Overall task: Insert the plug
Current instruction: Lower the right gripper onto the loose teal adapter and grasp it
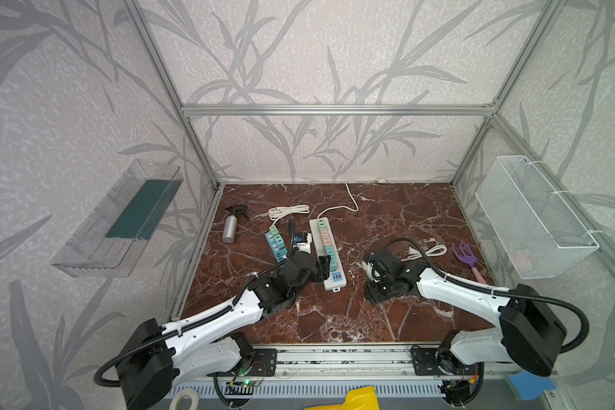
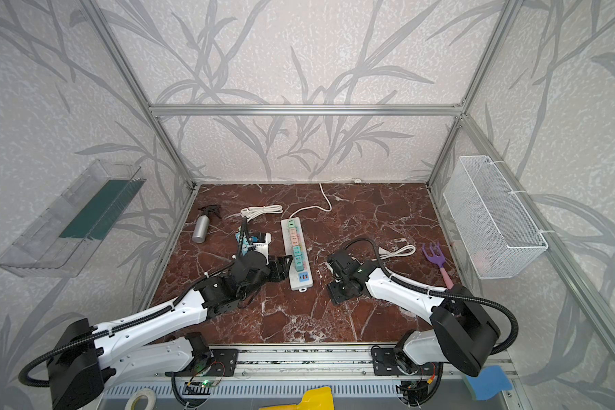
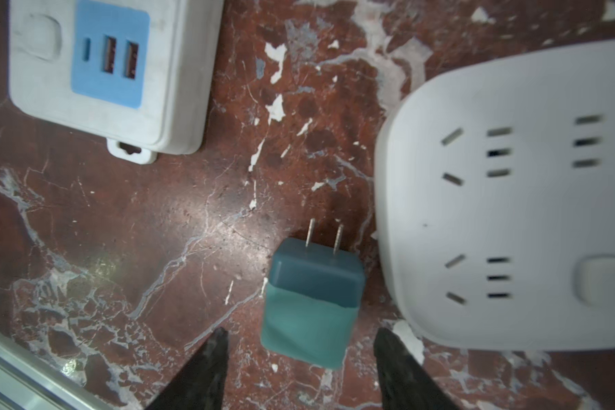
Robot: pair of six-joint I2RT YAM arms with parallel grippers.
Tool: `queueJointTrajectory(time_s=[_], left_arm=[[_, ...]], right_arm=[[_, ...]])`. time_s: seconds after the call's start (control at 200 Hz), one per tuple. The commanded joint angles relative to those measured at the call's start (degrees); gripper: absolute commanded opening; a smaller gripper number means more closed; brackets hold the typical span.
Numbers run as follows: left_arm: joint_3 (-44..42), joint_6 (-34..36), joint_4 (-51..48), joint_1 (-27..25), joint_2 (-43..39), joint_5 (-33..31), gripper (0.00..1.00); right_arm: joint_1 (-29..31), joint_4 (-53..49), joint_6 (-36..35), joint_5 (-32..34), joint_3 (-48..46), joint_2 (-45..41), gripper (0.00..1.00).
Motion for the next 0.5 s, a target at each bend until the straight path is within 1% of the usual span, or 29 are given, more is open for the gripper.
queueJointTrajectory(time_s=[0.0, 0.105, 0.16, 0.195, 0.345, 0.4, 0.495], left_arm=[[-0.31, 0.57, -0.16, 0.23, -2.03, -2.15, 0.72], [-0.7, 1.05, -0.45, 0.49, -3.3, -2.96, 0.72], [-0.7, 1.4, -0.83, 0.52, -4.02, -3.41, 0.72], [-0.76, 1.49, -1.1, 0.56, -4.41, -3.62, 0.72], [-1.14, 1.67, -1.29, 0.7, -5.51, -4.22, 0.73], [-1.21, 1.62, -1.38, 0.7, -5.71, -4.3, 0.72], [-1.09, 1.74, -1.57, 0.7, -5.97, -4.35, 0.73]], right_arm=[[1.3, -0.29, -1.55, -0.41, 2.11, 2.1, 0.54], [3.43, -0.32, -1.96, 1.47, 3.04, 3.71, 0.46], [4.71, -1.07, -2.3, 2.83, 3.74, 4.36, 0.46], [5.21, -1.5, -2.52, 3.4, 4.06, 4.88, 0.47], [5.74, -1.73, -1.83, 6.82, 5.07, 7.99, 0.59], [5.87, -0.89, -1.75, 6.96, 5.53, 9.04, 0.62], [5.86, 0.64, -1.9, 6.3, 6.64, 10.78, 0.63]])
